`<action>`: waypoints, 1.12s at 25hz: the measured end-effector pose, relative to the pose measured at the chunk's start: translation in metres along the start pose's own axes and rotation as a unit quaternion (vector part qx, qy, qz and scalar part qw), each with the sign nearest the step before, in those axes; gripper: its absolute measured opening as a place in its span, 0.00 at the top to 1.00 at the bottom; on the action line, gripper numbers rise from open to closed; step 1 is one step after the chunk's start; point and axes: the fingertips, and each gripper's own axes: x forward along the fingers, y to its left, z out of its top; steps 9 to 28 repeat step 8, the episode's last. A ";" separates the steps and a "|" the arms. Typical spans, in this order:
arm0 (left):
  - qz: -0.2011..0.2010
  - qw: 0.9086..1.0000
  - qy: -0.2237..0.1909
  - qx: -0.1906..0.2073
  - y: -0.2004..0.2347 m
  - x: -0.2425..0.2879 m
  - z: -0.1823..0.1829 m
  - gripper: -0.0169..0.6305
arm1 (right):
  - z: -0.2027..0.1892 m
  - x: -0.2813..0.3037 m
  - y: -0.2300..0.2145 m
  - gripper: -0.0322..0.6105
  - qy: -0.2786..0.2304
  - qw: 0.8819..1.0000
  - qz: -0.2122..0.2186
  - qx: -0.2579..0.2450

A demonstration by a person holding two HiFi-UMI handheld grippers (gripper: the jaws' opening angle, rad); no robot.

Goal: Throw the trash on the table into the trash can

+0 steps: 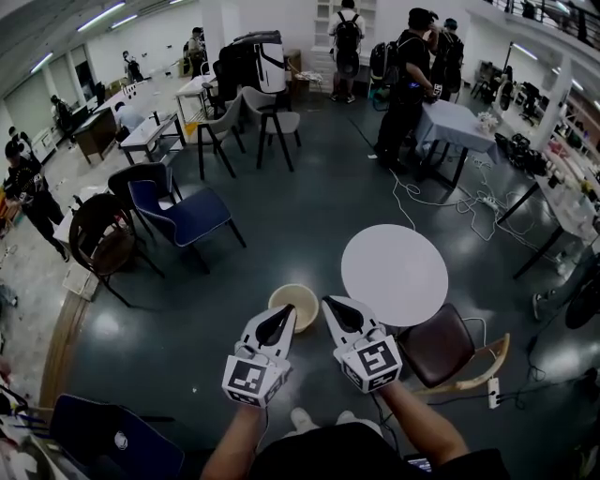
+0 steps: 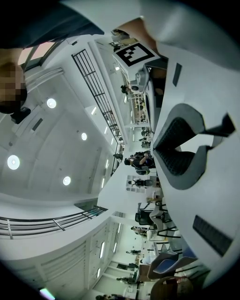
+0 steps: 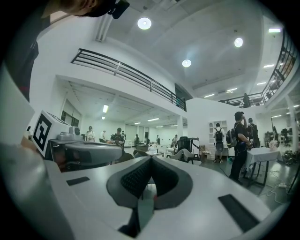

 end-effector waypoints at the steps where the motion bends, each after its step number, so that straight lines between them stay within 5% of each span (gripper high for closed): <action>1: -0.002 1.000 0.001 0.001 -0.004 0.002 0.001 0.95 | 0.001 -0.002 -0.001 0.92 0.001 1.000 0.000 -0.003; 28: -0.005 1.000 0.008 0.009 -0.013 0.008 0.006 0.95 | 0.003 -0.011 -0.006 0.92 0.016 1.000 0.005 -0.021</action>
